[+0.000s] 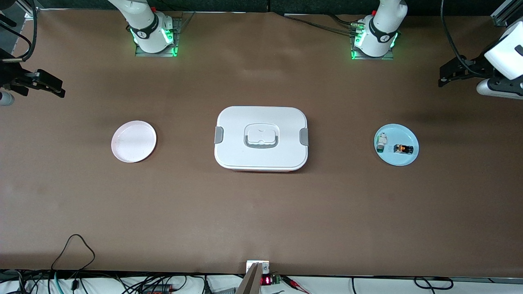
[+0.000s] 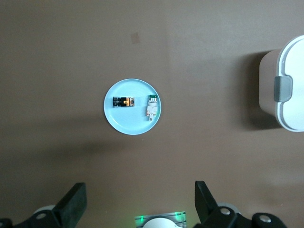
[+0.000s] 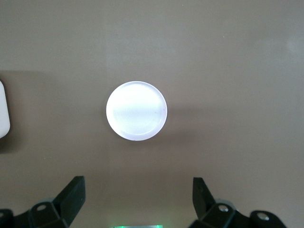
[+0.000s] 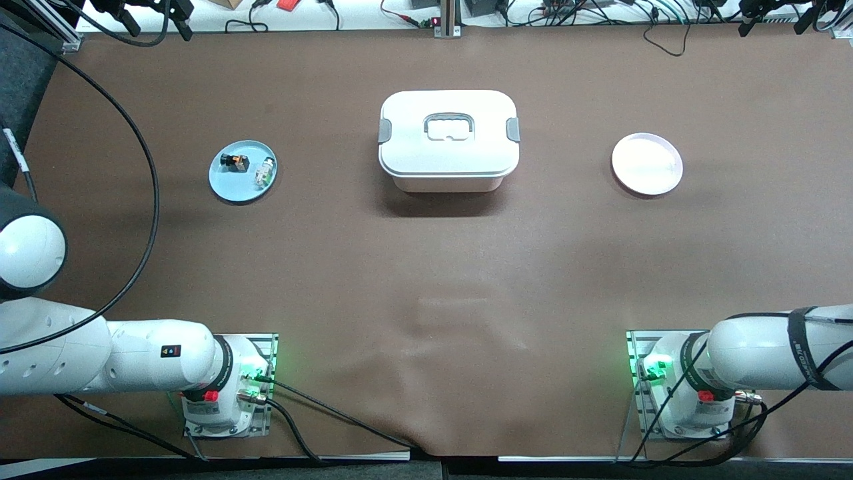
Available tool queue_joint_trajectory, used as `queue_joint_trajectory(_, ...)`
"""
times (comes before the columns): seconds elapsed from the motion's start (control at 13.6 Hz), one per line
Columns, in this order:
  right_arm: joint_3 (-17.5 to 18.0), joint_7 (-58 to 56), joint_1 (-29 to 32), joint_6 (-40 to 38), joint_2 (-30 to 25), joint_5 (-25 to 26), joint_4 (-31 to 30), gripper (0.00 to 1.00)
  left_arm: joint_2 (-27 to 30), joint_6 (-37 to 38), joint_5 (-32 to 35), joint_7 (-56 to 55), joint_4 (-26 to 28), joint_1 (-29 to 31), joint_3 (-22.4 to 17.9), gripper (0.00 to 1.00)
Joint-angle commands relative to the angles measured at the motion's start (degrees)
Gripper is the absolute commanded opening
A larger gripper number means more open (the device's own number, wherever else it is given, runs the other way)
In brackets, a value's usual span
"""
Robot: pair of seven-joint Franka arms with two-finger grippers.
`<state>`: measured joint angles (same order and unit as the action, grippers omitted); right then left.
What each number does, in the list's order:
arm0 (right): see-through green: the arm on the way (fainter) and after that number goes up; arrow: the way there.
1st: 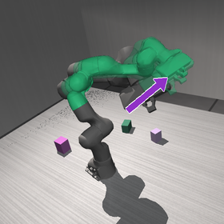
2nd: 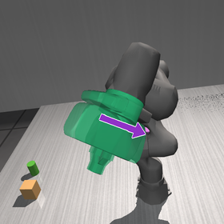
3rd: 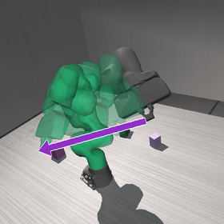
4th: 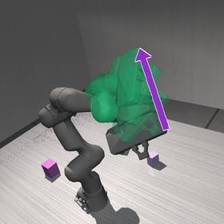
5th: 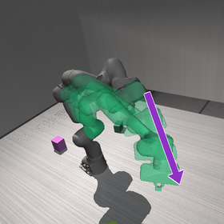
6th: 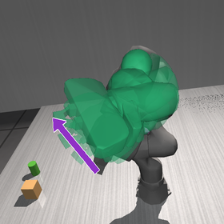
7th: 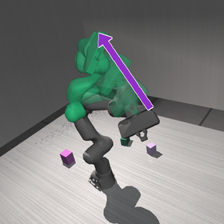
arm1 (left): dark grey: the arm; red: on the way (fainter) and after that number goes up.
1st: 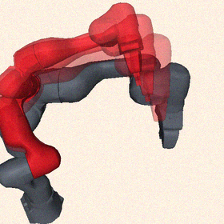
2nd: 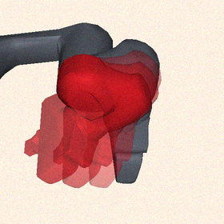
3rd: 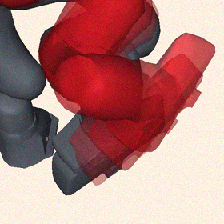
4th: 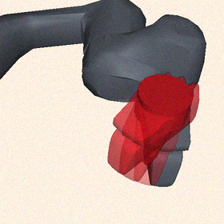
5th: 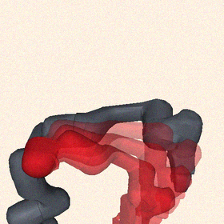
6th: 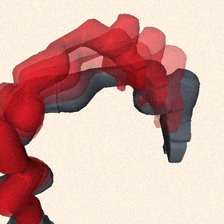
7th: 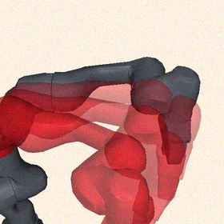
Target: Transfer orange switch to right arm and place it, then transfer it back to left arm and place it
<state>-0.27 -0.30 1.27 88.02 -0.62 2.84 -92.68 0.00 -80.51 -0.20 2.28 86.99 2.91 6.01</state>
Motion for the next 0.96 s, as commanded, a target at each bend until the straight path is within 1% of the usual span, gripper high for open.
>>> queue_joint_trajectory(0.0,0.36,0.03,0.40,-1.53,-0.26,-0.82,0.75,1.00,-1.06,0.09,-1.12,-1.83,-1.56,0.96,0.58,1.00)
queue_joint_trajectory(0.59,0.36,0.03,0.40,-1.54,-0.17,-0.91,0.75,1.00,-2.02,0.62,-1.38,-3.51,-3.58,0.43,0.76,1.00)
queue_joint_trajectory(0.73,0.28,0.12,0.40,-1.54,-0.17,-0.91,0.75,1.00,-2.11,0.53,-3.13,-3.42,-3.84,0.87,0.59,1.00)
queue_joint_trajectory(0.88,0.27,0.21,0.40,-1.54,-0.17,-0.91,0.75,1.00,-2.20,0.53,-3.14,-3.51,-3.85,1.05,0.58,1.00)
